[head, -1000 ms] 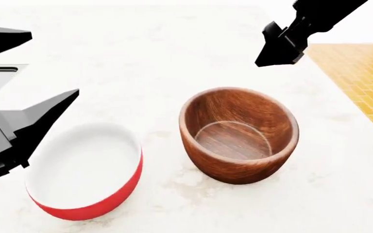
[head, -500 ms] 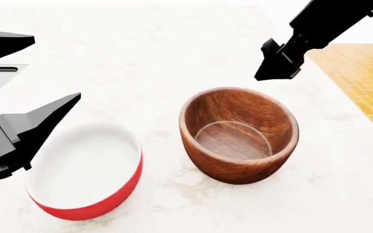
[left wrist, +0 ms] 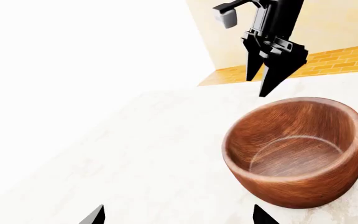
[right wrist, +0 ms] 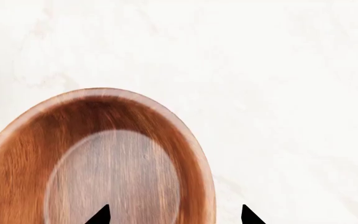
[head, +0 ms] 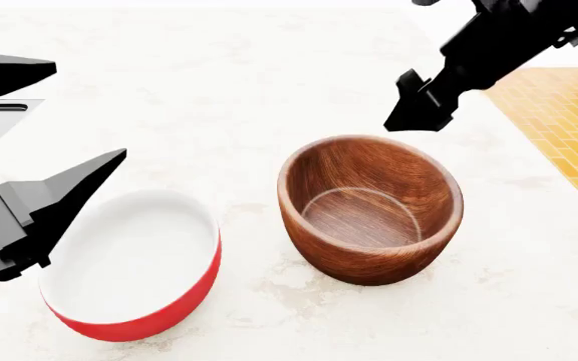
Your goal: Pick the bowl and bowl and place them in the sink. Then turn on the water.
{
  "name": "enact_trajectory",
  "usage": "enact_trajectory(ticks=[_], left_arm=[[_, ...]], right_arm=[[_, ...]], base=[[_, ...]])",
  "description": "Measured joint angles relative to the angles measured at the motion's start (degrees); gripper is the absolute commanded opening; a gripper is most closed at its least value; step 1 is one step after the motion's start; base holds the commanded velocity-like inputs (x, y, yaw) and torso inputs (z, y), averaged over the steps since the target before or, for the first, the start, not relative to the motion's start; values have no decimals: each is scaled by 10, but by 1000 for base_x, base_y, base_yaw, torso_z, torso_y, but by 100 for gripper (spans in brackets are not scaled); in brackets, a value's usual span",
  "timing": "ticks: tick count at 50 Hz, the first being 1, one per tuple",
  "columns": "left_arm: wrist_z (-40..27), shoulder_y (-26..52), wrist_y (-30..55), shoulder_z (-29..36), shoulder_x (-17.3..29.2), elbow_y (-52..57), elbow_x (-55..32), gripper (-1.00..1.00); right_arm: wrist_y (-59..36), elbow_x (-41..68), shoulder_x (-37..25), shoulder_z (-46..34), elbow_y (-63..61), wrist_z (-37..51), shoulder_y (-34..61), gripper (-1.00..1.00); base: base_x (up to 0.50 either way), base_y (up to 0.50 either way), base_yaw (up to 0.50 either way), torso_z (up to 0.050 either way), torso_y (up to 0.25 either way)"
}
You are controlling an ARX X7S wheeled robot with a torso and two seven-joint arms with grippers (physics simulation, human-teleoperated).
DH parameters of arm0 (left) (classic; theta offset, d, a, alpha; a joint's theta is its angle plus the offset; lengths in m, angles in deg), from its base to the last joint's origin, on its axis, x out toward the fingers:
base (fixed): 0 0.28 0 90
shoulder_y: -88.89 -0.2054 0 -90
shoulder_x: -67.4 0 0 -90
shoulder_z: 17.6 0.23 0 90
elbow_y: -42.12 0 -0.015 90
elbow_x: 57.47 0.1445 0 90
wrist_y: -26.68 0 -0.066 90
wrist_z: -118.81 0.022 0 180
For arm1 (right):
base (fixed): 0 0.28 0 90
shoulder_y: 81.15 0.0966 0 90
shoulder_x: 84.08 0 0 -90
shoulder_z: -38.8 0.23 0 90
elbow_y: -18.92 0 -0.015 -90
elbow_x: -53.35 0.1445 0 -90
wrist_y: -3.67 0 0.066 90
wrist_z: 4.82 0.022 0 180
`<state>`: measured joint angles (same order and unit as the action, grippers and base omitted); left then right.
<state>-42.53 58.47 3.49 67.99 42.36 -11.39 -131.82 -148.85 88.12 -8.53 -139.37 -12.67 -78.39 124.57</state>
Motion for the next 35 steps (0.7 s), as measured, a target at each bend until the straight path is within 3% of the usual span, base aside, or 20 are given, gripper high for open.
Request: enact_trajectory(ticks=[35], left_arm=[[0, -10, -7, 3, 4, 1, 0, 100]], right_arm=[[-35, 3, -33, -10, -49, 34, -32, 100]], base=[[0, 0, 0, 0, 0]])
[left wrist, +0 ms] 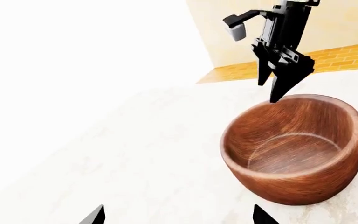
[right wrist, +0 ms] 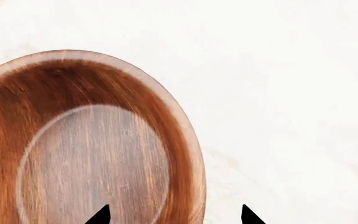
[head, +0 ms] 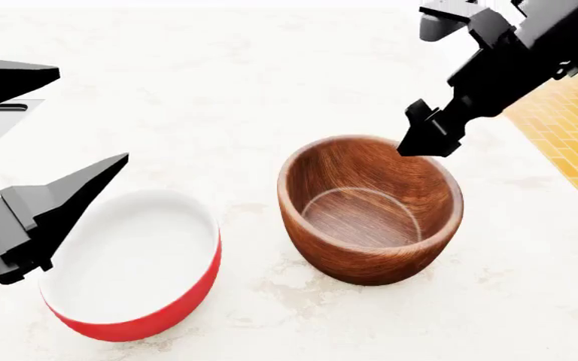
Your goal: Pick the bowl and bowl and place them in the sink. Then turn on the water.
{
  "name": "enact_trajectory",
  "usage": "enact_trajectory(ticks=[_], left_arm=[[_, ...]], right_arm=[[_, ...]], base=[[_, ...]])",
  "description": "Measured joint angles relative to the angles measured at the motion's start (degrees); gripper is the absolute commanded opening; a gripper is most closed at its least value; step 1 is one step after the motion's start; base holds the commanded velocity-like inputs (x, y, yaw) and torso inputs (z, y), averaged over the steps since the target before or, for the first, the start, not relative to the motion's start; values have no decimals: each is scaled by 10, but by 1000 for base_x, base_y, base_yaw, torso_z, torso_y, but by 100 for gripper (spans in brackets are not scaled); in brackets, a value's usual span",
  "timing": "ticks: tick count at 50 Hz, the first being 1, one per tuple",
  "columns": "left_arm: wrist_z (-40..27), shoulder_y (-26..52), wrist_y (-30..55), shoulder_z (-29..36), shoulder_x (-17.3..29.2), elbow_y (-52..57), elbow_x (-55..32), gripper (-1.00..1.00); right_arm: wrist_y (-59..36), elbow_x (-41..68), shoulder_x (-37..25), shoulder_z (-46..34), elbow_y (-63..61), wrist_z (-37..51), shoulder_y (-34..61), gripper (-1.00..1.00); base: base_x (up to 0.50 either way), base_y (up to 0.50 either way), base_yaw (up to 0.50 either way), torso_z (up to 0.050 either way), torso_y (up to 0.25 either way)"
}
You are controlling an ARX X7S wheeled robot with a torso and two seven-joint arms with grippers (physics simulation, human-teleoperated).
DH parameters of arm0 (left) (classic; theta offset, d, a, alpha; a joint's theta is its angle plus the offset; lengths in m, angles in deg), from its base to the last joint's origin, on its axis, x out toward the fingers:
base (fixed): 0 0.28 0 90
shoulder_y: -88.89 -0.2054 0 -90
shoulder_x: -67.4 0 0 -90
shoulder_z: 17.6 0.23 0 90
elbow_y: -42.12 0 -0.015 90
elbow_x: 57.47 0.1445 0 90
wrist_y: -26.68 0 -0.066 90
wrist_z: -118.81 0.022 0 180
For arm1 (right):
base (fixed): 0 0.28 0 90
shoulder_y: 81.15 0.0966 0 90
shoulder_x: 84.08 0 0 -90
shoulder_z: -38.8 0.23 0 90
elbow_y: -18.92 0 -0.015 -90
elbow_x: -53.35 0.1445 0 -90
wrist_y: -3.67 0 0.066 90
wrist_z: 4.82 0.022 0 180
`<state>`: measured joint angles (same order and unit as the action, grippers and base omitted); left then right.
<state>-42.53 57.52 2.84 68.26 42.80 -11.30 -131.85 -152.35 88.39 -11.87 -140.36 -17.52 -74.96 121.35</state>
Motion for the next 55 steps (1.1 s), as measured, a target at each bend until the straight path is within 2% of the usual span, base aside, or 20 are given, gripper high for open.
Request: enact_trajectory(ticks=[55], left_arm=[[2, -16, -13, 1, 7, 1, 3, 100]], right_arm=[[-21, 17, -30, 16, -45, 51, -43, 100]], base=[[0, 0, 0, 0, 0]])
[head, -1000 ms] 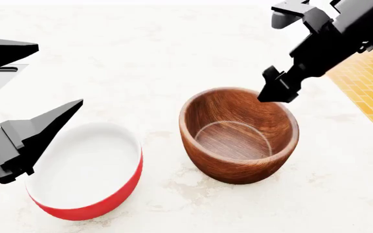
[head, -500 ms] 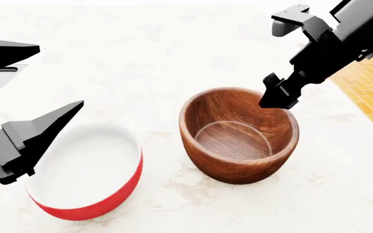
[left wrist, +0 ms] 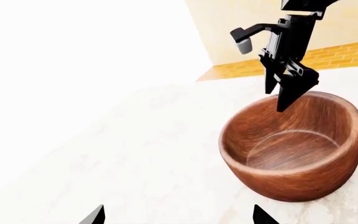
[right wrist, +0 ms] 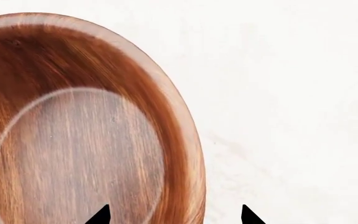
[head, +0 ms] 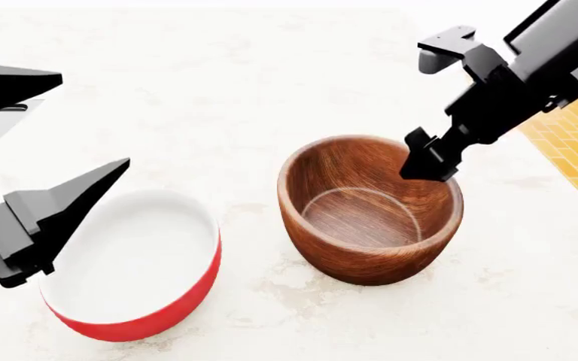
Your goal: Pick the bowl and bowl and place them in the sink. Then turn on the water.
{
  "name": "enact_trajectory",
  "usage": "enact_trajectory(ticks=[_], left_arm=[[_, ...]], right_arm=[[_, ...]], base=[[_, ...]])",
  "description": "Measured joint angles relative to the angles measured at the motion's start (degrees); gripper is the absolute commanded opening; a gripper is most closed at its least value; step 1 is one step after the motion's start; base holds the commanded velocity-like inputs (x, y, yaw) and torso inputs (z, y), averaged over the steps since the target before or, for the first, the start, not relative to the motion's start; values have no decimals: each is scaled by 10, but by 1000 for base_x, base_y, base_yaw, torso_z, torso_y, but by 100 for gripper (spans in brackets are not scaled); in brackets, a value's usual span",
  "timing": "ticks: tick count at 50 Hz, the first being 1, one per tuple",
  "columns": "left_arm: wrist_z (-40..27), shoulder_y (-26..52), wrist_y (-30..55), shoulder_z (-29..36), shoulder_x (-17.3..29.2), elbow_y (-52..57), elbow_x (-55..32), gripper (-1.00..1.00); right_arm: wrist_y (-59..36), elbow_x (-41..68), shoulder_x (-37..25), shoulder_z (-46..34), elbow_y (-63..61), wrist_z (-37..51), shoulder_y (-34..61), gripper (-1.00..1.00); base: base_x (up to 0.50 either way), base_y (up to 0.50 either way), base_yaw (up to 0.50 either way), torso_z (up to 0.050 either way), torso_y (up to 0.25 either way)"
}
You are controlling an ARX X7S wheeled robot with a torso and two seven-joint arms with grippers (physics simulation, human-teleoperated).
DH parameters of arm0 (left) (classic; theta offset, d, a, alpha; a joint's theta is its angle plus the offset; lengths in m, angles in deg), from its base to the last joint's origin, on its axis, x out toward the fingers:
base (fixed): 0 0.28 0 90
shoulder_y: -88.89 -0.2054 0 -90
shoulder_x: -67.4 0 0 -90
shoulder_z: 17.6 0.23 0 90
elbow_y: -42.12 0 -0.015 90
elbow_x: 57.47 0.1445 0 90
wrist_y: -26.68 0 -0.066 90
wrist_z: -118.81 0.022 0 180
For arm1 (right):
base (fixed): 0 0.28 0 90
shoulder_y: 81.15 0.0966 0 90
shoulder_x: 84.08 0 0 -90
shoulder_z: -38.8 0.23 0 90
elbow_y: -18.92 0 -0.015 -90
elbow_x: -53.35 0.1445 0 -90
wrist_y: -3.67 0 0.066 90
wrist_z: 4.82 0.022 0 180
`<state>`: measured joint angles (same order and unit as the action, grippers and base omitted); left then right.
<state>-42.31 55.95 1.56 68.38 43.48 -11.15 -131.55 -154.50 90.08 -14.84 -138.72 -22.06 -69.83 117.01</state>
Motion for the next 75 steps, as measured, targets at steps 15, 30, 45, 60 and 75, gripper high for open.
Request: enact_trajectory(ticks=[15, 30, 45, 60, 75], left_arm=[[2, -4, -3, 2, 1, 1, 2, 100], [3, -11, -7, 0, 4, 2, 1, 100], [3, -19, -11, -4, 7, 3, 1, 100], [5, -33, -16, -11, 10, 4, 2, 100], [5, -38, -19, -12, 12, 5, 2, 100]], right_arm=[[-1, 1, 0, -2, -3, 3, -11, 100], [4, 1, 7, -6, 2, 1, -20, 100], [7, 3, 12, -6, 5, 2, -31, 100], [2, 11, 9, 3, 2, 12, -43, 100], [9, 21, 3, 21, -6, 25, -50, -100]], base=[[0, 0, 0, 0, 0], [0, 0, 0, 0, 0], [0, 0, 0, 0, 0], [0, 0, 0, 0, 0], [0, 0, 0, 0, 0]])
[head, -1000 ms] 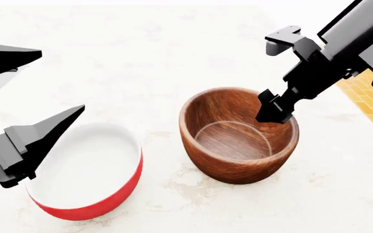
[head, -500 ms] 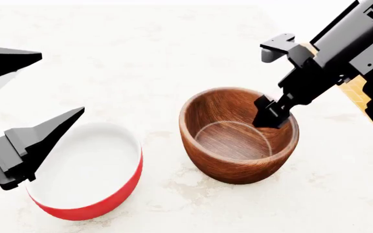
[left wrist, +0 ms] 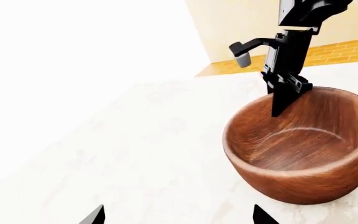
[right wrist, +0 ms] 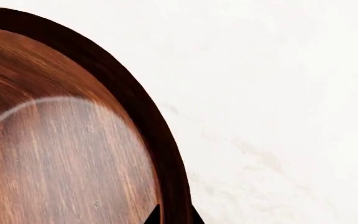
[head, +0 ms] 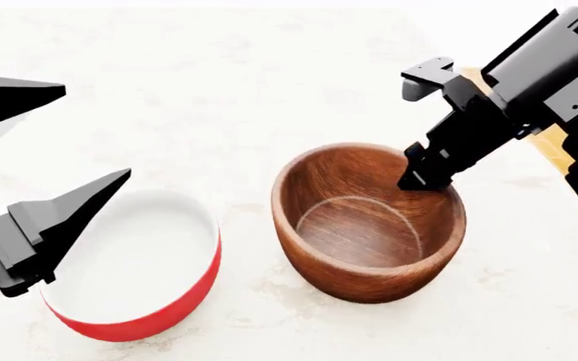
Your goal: Pick the bowl and bowl and place them in the sink. Then turn on the water.
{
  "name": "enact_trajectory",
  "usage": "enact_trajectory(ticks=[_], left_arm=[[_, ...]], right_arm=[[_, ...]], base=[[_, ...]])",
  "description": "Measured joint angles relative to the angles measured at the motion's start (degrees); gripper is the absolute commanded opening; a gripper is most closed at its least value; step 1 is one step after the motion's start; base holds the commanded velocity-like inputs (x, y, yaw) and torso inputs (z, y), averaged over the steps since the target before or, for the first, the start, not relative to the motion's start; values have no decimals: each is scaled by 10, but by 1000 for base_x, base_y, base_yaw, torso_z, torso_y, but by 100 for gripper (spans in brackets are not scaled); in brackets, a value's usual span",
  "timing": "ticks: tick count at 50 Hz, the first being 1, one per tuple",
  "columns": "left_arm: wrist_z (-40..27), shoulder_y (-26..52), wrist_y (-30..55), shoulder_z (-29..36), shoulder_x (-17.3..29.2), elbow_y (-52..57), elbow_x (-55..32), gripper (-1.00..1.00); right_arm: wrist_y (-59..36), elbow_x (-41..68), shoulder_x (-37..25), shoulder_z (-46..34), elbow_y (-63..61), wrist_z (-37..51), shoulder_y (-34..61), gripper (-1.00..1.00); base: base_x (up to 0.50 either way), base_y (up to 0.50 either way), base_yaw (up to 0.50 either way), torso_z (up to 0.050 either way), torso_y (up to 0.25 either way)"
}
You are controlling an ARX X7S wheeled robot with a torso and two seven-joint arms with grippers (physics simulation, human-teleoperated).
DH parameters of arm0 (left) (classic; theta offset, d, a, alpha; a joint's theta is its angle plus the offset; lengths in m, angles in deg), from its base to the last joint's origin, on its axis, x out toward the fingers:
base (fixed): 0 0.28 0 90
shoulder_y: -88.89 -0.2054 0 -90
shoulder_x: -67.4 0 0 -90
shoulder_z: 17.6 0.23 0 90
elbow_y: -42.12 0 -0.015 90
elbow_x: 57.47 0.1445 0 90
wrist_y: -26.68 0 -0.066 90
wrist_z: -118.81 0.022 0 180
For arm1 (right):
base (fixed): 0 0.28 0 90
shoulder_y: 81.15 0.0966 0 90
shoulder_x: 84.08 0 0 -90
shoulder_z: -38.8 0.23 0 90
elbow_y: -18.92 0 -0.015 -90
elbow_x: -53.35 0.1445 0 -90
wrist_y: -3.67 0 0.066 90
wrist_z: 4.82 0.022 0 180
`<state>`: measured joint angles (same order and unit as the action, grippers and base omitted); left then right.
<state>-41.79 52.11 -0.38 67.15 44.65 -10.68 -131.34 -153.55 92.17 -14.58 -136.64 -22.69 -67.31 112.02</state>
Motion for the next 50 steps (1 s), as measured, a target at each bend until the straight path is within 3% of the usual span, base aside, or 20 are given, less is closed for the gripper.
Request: enact_trajectory(ticks=[19, 50], left_arm=[[-2, -3, 0, -3, 4, 3, -8, 100], [-10, 14, 17, 2, 23, 6, -39, 100]], right_arm=[[2, 4, -13, 8, -15, 8, 16, -100], [9, -39, -28, -25, -22, -42, 155, -100]], base=[[0, 0, 0, 0, 0], [0, 0, 0, 0, 0]])
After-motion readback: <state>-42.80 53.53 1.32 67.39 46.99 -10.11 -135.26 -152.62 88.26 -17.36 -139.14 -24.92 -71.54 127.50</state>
